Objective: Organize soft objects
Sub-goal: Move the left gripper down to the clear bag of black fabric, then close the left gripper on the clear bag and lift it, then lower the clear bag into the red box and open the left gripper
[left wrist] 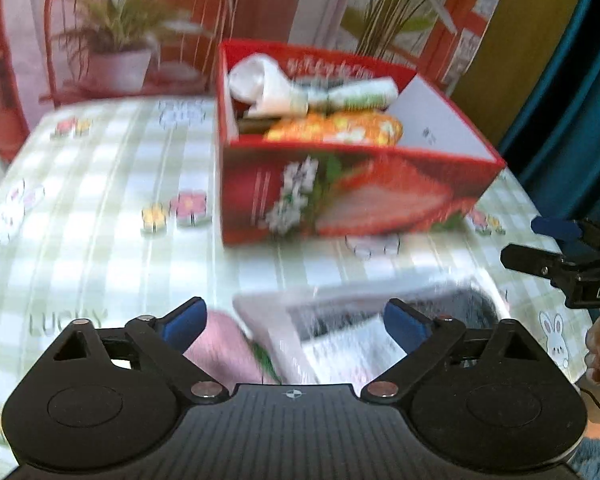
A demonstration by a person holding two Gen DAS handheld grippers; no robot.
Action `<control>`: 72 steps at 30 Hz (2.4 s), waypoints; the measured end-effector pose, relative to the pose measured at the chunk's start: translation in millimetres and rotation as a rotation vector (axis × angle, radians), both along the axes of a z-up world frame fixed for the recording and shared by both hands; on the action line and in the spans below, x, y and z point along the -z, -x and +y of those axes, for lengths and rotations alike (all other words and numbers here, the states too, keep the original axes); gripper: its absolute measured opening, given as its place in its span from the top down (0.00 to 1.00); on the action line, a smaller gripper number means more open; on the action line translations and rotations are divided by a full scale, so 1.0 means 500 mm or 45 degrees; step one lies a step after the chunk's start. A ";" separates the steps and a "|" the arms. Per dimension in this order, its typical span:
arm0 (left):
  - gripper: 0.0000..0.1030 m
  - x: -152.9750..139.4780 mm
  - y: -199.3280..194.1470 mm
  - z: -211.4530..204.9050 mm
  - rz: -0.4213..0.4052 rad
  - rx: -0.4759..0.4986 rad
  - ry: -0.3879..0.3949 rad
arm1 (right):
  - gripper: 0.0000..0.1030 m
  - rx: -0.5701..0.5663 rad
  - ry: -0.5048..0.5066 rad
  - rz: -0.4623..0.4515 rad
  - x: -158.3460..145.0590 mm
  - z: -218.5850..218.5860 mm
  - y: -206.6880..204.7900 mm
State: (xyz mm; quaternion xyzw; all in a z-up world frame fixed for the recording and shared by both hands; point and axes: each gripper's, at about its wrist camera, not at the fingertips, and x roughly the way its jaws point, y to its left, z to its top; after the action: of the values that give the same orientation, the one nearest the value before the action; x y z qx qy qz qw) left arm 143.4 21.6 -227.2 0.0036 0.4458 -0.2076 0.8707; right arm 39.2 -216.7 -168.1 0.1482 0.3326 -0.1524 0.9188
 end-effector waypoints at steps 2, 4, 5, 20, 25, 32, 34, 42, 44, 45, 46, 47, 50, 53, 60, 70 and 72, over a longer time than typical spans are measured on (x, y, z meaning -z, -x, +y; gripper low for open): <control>0.10 0.014 0.004 0.007 0.040 -0.019 0.024 | 0.00 0.002 -0.036 0.035 0.023 0.004 0.013; 0.12 0.030 0.007 0.014 0.087 -0.037 0.056 | 0.00 -0.001 -0.089 0.070 0.047 0.010 0.025; 0.13 0.034 0.009 0.015 0.100 -0.043 0.065 | 0.00 -0.004 -0.111 0.083 0.057 0.012 0.029; 0.28 0.072 0.020 0.017 0.197 -0.003 0.163 | 0.00 0.002 -0.292 0.215 0.145 0.023 0.044; 0.32 0.079 0.014 0.019 0.222 -0.010 0.195 | 0.00 -0.011 -0.351 0.199 0.153 0.021 0.042; 0.39 0.080 0.015 0.018 0.219 -0.004 0.221 | 0.00 -0.013 -0.384 0.192 0.161 0.021 0.037; 0.40 0.079 0.015 0.018 0.217 -0.004 0.223 | 0.00 -0.022 -0.388 0.190 0.162 0.023 0.034; 0.43 0.062 0.010 0.021 0.182 -0.013 0.215 | 0.06 -0.093 -0.362 0.148 0.139 0.030 0.021; 0.44 0.052 0.006 0.026 0.162 -0.019 0.225 | 0.11 -0.105 -0.357 0.121 0.125 0.025 0.018; 0.45 0.047 0.004 0.029 0.151 -0.020 0.229 | 0.15 -0.111 -0.355 0.107 0.118 0.022 0.017; 0.45 0.042 0.002 0.031 0.138 -0.020 0.233 | 0.17 -0.119 -0.352 0.090 0.110 0.019 0.016; 0.45 0.036 0.001 0.033 0.124 -0.020 0.235 | 0.18 -0.126 -0.345 0.076 0.103 0.016 0.014; 0.45 0.013 -0.004 0.037 0.077 -0.020 0.244 | 0.29 -0.141 -0.308 0.038 0.079 0.006 0.011; 0.45 -0.014 -0.005 0.036 0.006 0.005 0.252 | 0.44 -0.137 -0.269 -0.001 0.054 -0.008 0.008; 0.46 -0.082 -0.037 0.032 -0.141 0.019 0.275 | 0.61 -0.140 -0.175 -0.126 -0.013 -0.045 -0.001; 0.46 -0.170 -0.109 0.000 -0.353 0.027 0.294 | 0.61 -0.138 0.040 -0.244 -0.102 -0.076 -0.049; 0.48 -0.183 -0.130 -0.012 -0.396 0.038 0.271 | 0.61 -0.146 0.118 -0.266 -0.117 -0.084 -0.067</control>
State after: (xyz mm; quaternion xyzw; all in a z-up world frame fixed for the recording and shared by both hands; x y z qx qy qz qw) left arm 208.6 15.5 -135.5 -0.0499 0.2813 -0.2634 0.9214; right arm 72.8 -258.9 -109.8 0.1015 0.2355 -0.0984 0.9615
